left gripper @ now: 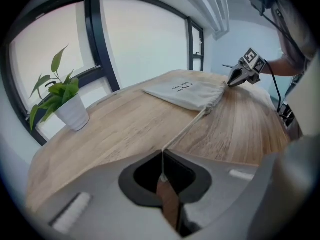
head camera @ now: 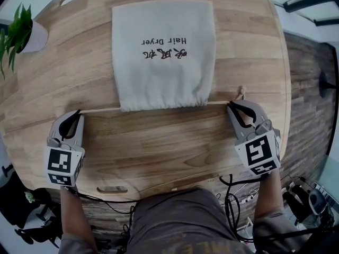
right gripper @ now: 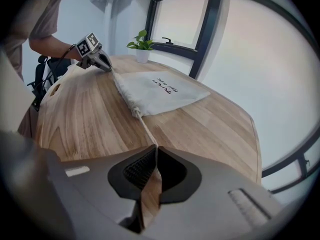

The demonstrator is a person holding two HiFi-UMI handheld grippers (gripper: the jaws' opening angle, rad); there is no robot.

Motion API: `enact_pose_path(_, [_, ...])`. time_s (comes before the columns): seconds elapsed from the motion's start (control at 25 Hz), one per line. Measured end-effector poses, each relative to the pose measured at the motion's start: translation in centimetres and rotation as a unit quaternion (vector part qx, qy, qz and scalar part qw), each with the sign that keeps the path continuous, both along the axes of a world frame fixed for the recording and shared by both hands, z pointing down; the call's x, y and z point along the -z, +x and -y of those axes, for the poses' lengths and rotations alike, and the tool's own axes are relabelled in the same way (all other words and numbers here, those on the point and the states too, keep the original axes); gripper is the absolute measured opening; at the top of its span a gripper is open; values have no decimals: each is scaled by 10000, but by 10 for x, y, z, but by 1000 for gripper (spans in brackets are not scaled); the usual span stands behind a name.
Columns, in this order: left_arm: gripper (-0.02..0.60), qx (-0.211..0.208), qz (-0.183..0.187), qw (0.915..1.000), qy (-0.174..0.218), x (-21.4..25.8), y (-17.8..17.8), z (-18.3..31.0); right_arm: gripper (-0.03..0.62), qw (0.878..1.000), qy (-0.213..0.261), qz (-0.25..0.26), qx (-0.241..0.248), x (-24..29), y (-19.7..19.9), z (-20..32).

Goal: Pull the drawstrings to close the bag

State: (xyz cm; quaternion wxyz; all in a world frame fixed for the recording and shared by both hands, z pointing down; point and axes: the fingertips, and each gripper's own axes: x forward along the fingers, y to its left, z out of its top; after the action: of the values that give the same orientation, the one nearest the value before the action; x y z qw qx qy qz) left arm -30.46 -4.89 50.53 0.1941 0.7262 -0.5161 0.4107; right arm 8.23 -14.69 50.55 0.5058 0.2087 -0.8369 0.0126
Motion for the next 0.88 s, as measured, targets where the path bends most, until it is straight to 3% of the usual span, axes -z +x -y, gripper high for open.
enact_pose_path(0.24, [11, 273, -4, 9996, 37, 3, -8, 3, 41, 9998, 14, 25, -174, 0, 8, 6])
enact_pose_path(0.44, [27, 12, 84, 9998, 178, -3, 5, -2, 47, 9980, -156, 239, -566, -4, 9, 3])
enact_pose_path(0.64, [266, 185, -392, 9990, -95, 2, 22, -26, 118, 9973, -333, 426, -498, 5, 4, -13])
enact_pose_path(0.72, [281, 156, -463, 9988, -94, 8, 32, -38, 166, 9972, -351, 505, -426, 11, 3, -20])
enact_pose_path(0.88, [284, -85, -431, 9989, 146, 28, 55, -43, 183, 9964, -224, 739, -343, 28, 0, -23])
